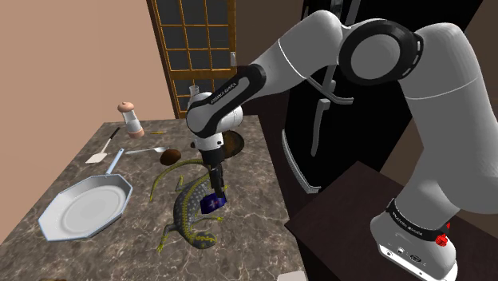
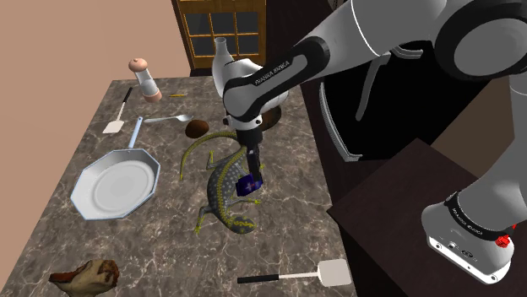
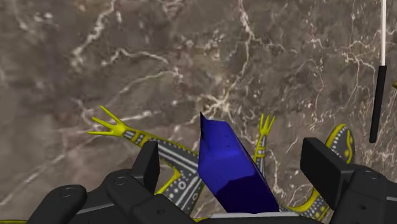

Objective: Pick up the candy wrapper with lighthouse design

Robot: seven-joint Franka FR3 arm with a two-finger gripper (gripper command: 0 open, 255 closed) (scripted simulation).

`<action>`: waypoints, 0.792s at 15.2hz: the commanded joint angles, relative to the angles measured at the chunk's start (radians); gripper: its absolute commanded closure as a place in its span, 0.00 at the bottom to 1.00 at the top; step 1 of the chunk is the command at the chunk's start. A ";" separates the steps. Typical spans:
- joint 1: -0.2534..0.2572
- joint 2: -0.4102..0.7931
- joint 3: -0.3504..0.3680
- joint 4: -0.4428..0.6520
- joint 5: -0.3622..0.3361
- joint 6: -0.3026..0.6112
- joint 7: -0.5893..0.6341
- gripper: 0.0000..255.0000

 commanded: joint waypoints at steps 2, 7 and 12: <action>0.000 0.010 0.000 0.002 0.000 0.008 -0.003 1.00; 0.000 0.009 -0.001 0.001 0.000 0.008 -0.004 1.00; 0.000 0.000 0.000 0.001 0.000 -0.001 0.000 1.00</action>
